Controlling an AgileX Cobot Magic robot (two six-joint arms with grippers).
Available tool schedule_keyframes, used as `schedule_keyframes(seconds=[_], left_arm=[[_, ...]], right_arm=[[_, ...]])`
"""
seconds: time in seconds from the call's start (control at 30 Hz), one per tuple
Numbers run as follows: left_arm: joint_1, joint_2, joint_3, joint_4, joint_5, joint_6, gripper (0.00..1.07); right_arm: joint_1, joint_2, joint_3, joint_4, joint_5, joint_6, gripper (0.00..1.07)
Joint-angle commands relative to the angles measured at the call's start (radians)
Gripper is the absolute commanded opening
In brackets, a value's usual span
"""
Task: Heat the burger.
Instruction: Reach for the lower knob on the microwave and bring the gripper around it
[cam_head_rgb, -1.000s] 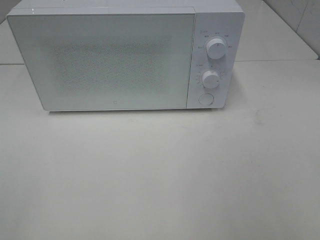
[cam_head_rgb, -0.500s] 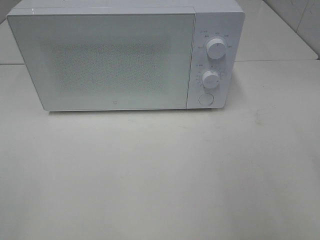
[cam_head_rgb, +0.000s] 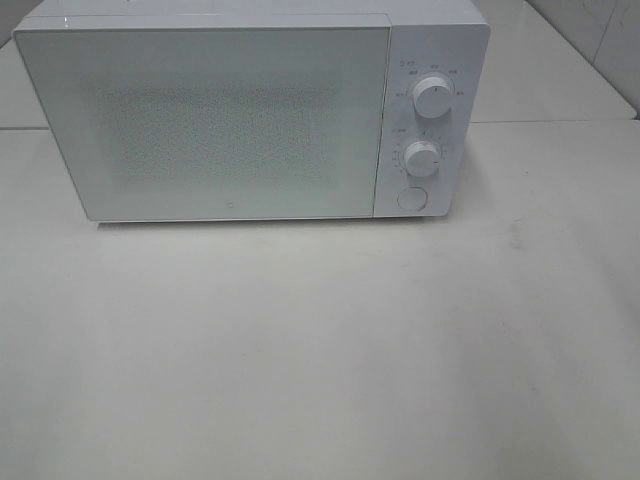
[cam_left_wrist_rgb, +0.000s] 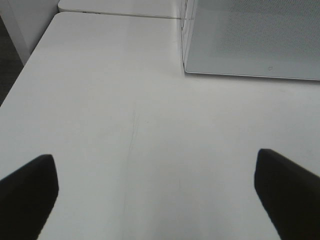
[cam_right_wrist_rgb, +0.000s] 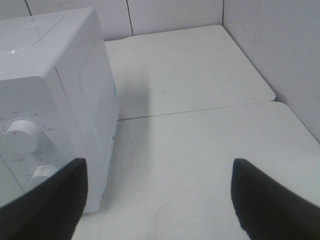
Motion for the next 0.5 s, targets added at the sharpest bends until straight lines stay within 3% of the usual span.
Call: schedule_keyframes(seconds=[0.03, 0.4, 0.5], left_arm=[[0.004, -0.023, 0.002, -0.009, -0.013, -0.001, 1.01], [0.004, -0.023, 0.002, -0.009, -0.013, -0.001, 1.01], [0.004, -0.023, 0.002, -0.009, -0.013, -0.001, 1.01]], right_arm=[[-0.002, 0.089, 0.039, -0.01, -0.224, -0.007, 0.76], [-0.002, 0.361, 0.048, 0.0, -0.551, -0.081, 0.76], [0.005, 0.374, 0.049, 0.002, -0.564, -0.091, 0.76]])
